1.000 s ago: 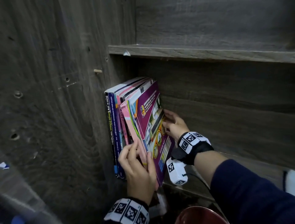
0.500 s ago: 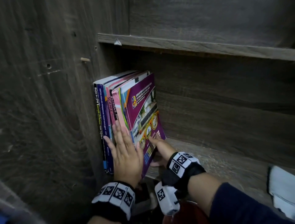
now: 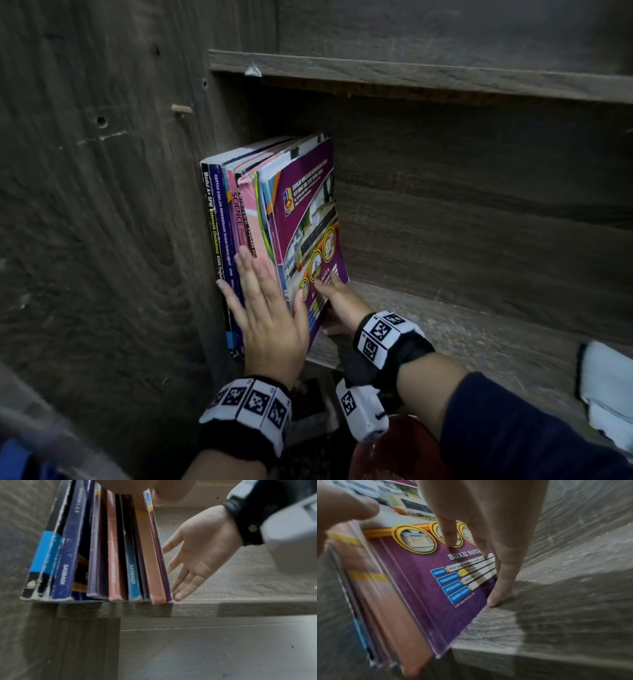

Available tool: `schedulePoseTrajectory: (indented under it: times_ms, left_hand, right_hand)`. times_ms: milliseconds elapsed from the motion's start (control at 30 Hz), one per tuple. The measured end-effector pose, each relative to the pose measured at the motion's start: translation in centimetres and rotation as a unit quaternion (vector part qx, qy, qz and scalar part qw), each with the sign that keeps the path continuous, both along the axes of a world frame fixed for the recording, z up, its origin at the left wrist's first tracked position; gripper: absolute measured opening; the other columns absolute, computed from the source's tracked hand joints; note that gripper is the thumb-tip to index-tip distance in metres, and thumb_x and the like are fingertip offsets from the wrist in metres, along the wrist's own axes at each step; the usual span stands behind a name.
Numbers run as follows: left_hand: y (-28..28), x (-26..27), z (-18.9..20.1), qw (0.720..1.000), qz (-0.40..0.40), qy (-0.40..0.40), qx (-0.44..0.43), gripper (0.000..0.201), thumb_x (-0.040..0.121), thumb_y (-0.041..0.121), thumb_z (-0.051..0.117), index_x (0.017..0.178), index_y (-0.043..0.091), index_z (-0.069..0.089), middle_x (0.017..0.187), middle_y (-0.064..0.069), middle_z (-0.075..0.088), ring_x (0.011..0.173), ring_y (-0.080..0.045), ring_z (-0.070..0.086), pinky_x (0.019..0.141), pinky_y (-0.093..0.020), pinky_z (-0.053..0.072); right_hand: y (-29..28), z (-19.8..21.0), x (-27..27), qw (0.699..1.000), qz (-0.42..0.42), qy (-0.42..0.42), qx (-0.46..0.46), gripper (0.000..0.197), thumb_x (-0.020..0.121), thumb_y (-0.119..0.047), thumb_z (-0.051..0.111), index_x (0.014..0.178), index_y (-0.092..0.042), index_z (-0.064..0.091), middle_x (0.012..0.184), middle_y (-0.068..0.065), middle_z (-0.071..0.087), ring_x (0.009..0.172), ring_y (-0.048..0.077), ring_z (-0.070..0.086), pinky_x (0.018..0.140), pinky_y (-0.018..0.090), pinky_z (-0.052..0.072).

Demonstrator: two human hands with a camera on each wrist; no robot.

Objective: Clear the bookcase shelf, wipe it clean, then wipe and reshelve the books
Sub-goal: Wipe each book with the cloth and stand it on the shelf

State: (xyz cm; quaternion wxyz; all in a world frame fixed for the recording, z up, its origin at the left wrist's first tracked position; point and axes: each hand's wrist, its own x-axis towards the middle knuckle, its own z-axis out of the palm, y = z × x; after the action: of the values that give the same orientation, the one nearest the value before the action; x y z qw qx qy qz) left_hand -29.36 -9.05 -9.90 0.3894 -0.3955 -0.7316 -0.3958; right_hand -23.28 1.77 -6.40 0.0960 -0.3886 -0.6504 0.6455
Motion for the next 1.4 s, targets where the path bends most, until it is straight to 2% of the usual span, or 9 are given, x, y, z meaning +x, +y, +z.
schedulePoseTrajectory:
  times_ms: [200, 333, 567, 700, 800, 900, 1133, 1300, 1400]
  left_hand:
    - [-0.4, 0.0, 1.1, 0.999, 0.001, -0.03, 0.023, 0.078, 0.089, 0.016, 0.059, 0.15, -0.003, 0.013, 0.151, -0.02, 0.022, 0.141, -0.037, 0.025, 0.114, -0.059, 0.022]
    - [-0.7, 1.8, 3.1, 0.996, 0.005, -0.084, 0.041, 0.086, 0.085, 0.021, 0.06, 0.15, -0.003, 0.009, 0.15, -0.023, 0.021, 0.135, -0.04, 0.026, 0.113, -0.055, 0.021]
    - [-1.5, 8.8, 5.6, 0.982, -0.147, -0.101, 0.054, 0.059, 0.082, 0.01, 0.054, 0.139, 0.0, 0.039, 0.136, -0.022, 0.037, 0.124, -0.043, 0.04, 0.108, -0.053, 0.031]
    - [-0.2, 15.4, 7.1, 0.926, -0.32, -0.186, -0.069, 0.042, 0.084, 0.015, 0.046, 0.123, 0.003, 0.055, 0.119, -0.019, 0.054, 0.114, -0.036, 0.051, 0.099, -0.05, 0.04]
    - [1.1, 21.9, 8.4, 0.875, -0.413, -0.198, -0.157, 0.031, 0.085, 0.001, 0.056, 0.116, 0.005, 0.06, 0.112, -0.016, 0.06, 0.107, -0.034, 0.057, 0.097, -0.042, 0.042]
    - [1.7, 28.9, 9.7, 0.829, -0.477, -0.203, -0.207, 0.023, 0.09, 0.004, 0.055, 0.11, 0.011, 0.064, 0.111, -0.009, 0.063, 0.103, -0.025, 0.059, 0.091, -0.028, 0.04]
    - [0.1, 44.1, 9.9, 0.712, -0.606, -0.175, -0.31, 0.017, 0.095, 0.016, 0.051, 0.096, 0.022, 0.067, 0.095, 0.006, 0.069, 0.095, -0.014, 0.061, 0.087, -0.032, 0.048]
    - [-0.9, 51.9, 7.4, 0.647, -0.626, -0.172, -0.4, 0.016, 0.096, 0.022, 0.051, 0.094, 0.028, 0.066, 0.097, 0.005, 0.067, 0.086, -0.013, 0.062, 0.079, -0.031, 0.052]
    - [-1.1, 55.2, 4.0, 0.623, -0.605, -0.177, -0.462, 0.016, 0.097, 0.022, 0.05, 0.1, 0.025, 0.066, 0.092, 0.006, 0.065, 0.076, -0.011, 0.061, 0.068, -0.025, 0.048]
  right_hand:
    - [-0.4, -0.2, 1.0, 0.997, 0.01, -0.024, 0.074, 0.066, 0.096, -0.04, 0.052, 0.152, -0.029, 0.019, 0.153, -0.001, 0.036, 0.133, 0.021, 0.043, 0.106, 0.036, 0.04]
    - [-0.3, 2.2, 4.1, 0.986, 0.012, -0.051, 0.161, 0.051, 0.1, -0.028, 0.048, 0.148, -0.021, 0.032, 0.138, 0.005, 0.053, 0.118, 0.018, 0.054, 0.089, 0.022, 0.039]
    - [-0.8, 7.5, 15.2, 0.965, -0.013, -0.093, 0.247, 0.053, 0.098, -0.029, 0.05, 0.148, -0.033, 0.033, 0.117, 0.002, 0.057, 0.086, 0.019, 0.061, 0.084, 0.044, 0.056]
    - [-4.1, 12.8, 26.7, 0.943, -0.072, -0.104, 0.308, 0.041, 0.096, -0.028, 0.054, 0.136, -0.031, 0.048, 0.096, -0.006, 0.057, 0.088, 0.031, 0.064, 0.078, 0.047, 0.057]
    - [-7.9, 14.8, 37.2, 0.929, -0.137, -0.108, 0.328, 0.027, 0.096, -0.026, 0.055, 0.122, -0.032, 0.058, 0.094, -0.008, 0.062, 0.095, 0.022, 0.063, 0.084, 0.04, 0.055]
    - [-13.1, 14.4, 46.9, 0.918, -0.218, -0.136, 0.302, 0.019, 0.097, -0.02, 0.054, 0.113, -0.024, 0.064, 0.092, 0.006, 0.068, 0.084, 0.022, 0.064, 0.079, 0.038, 0.054]
    - [-23.4, 5.7, 63.2, 0.859, -0.401, -0.255, 0.191, 0.013, 0.097, -0.024, 0.053, 0.103, -0.027, 0.063, 0.092, 0.0, 0.067, 0.087, 0.019, 0.065, 0.079, 0.037, 0.052]
    - [-25.8, -2.7, 68.1, 0.835, -0.439, -0.321, 0.086, 0.013, 0.097, -0.026, 0.051, 0.103, -0.024, 0.062, 0.09, 0.0, 0.063, 0.074, 0.013, 0.057, 0.063, 0.027, 0.044]
    - [-25.9, -7.2, 69.3, 0.82, -0.448, -0.357, 0.029, 0.025, 0.096, -0.027, 0.05, 0.114, -0.016, 0.064, 0.103, 0.007, 0.067, 0.086, 0.018, 0.059, 0.073, 0.028, 0.044]
